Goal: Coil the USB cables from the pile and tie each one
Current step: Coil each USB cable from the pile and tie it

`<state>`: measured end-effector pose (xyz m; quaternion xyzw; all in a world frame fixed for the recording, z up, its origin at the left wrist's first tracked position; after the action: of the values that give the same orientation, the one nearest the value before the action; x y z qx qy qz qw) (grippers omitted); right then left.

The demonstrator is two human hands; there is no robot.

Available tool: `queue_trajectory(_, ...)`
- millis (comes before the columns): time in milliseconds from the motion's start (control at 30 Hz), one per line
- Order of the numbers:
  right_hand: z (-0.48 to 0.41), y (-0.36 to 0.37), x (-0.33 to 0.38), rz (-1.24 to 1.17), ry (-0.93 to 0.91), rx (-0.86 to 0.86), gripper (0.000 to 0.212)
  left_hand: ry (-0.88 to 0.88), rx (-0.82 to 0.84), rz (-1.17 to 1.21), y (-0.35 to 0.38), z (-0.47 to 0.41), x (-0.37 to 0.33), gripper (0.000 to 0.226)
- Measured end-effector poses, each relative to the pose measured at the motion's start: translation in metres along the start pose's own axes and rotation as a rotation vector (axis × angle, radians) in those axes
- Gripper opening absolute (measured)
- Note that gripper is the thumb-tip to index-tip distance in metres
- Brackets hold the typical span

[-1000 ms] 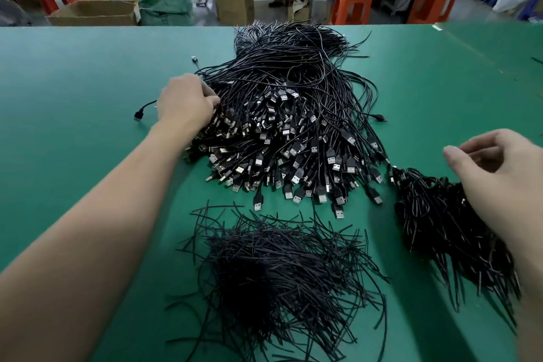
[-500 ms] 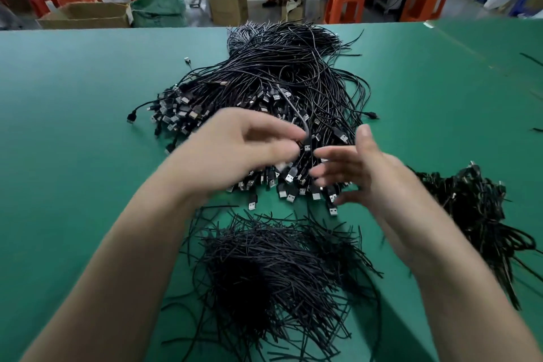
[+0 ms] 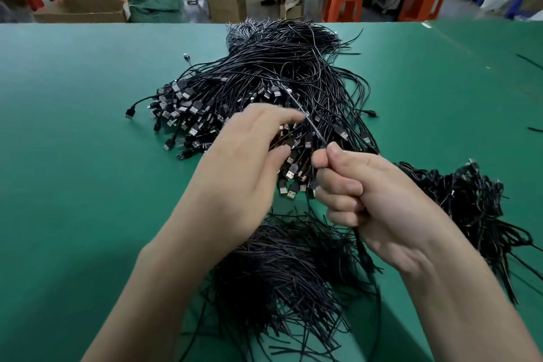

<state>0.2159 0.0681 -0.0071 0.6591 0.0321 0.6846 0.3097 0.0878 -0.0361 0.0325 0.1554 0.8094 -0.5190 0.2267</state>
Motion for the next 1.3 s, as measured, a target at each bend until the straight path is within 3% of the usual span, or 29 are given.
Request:
queue_trajectory(67,0.003,0.013,0.002,0.073,0.018,0.108,0.039,0.084,0.045,-0.074,0.007,-0.004,0.004,0.046)
queue_trajectory(200,0.011,0.033,0.003,0.229,0.042,0.310,0.045,0.170,0.131,-0.023,0.013,-0.006,0.010,0.032)
queue_trajectory(300,0.013,0.031,0.002,0.514,0.078,0.317,0.048,0.147,0.026,0.017,-0.004,-0.003,0.021,0.023)
queue_trajectory(367,0.013,0.028,0.001,0.577,0.092,0.335,0.049,0.155,-0.041,0.019,-0.018,-0.001,0.027,0.020)
queue_trajectory(467,0.015,0.032,0.005,0.376,0.037,0.451,0.047,0.133,0.044,0.067,-0.013,0.001,0.026,0.021)
queue_trajectory(567,0.015,0.031,0.018,0.015,-0.117,0.516,0.034,0.068,0.317,0.140,0.022,0.001,0.007,0.023)
queue_trajectory(633,0.014,0.020,0.027,-0.054,-0.261,0.403,0.032,0.030,0.476,0.118,0.043,0.002,-0.002,0.019)
queue_trajectory(733,0.019,-0.003,0.040,0.172,-0.503,0.045,0.031,0.046,0.567,0.023,0.049,0.003,-0.011,0.020)
queue_trajectory(800,0.023,-0.010,0.044,0.374,-0.621,-0.128,0.033,0.047,0.548,-0.036,0.041,0.003,-0.014,0.032)
queue_trajectory(867,0.025,-0.008,0.044,0.724,-0.686,-0.264,0.032,0.096,0.494,-0.067,0.032,0.004,-0.021,0.037)
queue_trajectory(933,0.022,-0.001,0.037,1.067,-0.622,-0.327,0.031,0.167,0.378,-0.041,0.017,0.004,-0.026,0.040)
queue_trajectory(967,0.018,0.001,0.031,1.117,-0.507,-0.267,0.035,0.192,0.282,-0.009,0.008,0.004,-0.024,0.039)
queue_trajectory(1033,0.009,0.009,0.011,0.909,-0.176,0.041,0.054,0.185,0.061,0.109,-0.011,0.004,-0.012,0.037)
queue_trajectory(1100,0.008,0.027,-0.006,0.482,0.025,0.359,0.062,0.122,-0.087,0.247,-0.019,0.003,0.005,0.039)
queue_trajectory(1200,0.007,0.050,-0.007,-0.081,-0.022,0.591,0.045,0.048,-0.134,0.334,-0.009,0.001,0.015,0.039)
queue_trajectory(1300,0.005,0.047,0.008,-0.363,-0.221,0.564,0.034,0.052,0.025,0.368,0.010,0.001,0.008,0.032)
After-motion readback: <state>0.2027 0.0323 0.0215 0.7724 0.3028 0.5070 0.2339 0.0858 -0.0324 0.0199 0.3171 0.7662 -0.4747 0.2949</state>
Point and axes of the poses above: each hand's wrist, its own z-axis away from the middle knuckle, its own y-axis out of the palm, x = y × z, the point moved 4 cm from there along -z, towards the middle knuckle, and after that the axes turned 11 degrees about x, right-handed, at the moved point
